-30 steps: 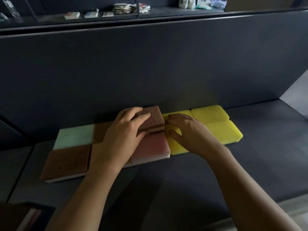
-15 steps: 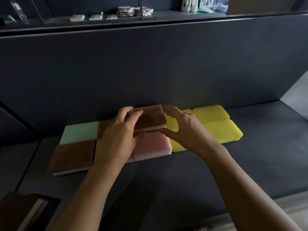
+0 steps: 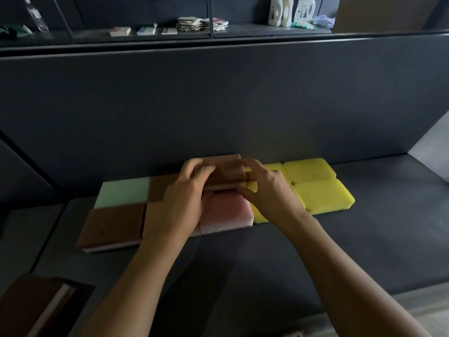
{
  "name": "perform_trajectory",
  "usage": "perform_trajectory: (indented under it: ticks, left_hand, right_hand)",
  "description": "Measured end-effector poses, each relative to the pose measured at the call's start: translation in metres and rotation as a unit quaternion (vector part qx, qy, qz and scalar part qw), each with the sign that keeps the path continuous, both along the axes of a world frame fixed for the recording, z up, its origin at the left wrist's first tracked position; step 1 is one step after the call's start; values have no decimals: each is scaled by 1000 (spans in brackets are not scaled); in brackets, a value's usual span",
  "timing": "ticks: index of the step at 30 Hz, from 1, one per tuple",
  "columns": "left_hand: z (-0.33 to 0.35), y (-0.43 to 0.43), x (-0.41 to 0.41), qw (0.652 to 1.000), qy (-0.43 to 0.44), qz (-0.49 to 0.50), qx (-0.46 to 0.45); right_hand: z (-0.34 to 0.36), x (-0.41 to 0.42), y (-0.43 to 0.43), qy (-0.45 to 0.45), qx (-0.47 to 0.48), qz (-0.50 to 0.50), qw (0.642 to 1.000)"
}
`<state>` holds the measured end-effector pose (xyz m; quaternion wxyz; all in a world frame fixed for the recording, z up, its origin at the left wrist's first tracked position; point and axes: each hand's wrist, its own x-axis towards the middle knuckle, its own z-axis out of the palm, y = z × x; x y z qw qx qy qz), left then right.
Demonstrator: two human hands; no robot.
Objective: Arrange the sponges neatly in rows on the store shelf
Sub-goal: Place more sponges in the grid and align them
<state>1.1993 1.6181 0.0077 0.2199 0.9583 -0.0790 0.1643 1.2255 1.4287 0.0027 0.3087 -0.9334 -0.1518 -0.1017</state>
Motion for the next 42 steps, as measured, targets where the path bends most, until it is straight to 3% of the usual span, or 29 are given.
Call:
perform_trajectory:
  ticks: [23, 28, 32, 36, 42]
  left_hand:
    - [5, -1, 3, 999, 26, -2, 27]
    - [18, 21, -18, 997, -12, -13, 74]
    - [24, 58, -51, 994, -6, 1, 106]
    - [20, 102, -95, 987, 20, 68, 144]
    - [20, 159, -169, 973, 53, 168, 148]
  right_hand:
    - [-9, 3, 3, -3, -7, -10, 1000]
    - [10, -18, 18, -73, -24, -22, 997]
    - [26, -42, 58, -105, -4, 46, 993]
    - [32, -66, 110, -82, 9, 160, 984]
    - [22, -95, 187, -44, -17, 327, 944]
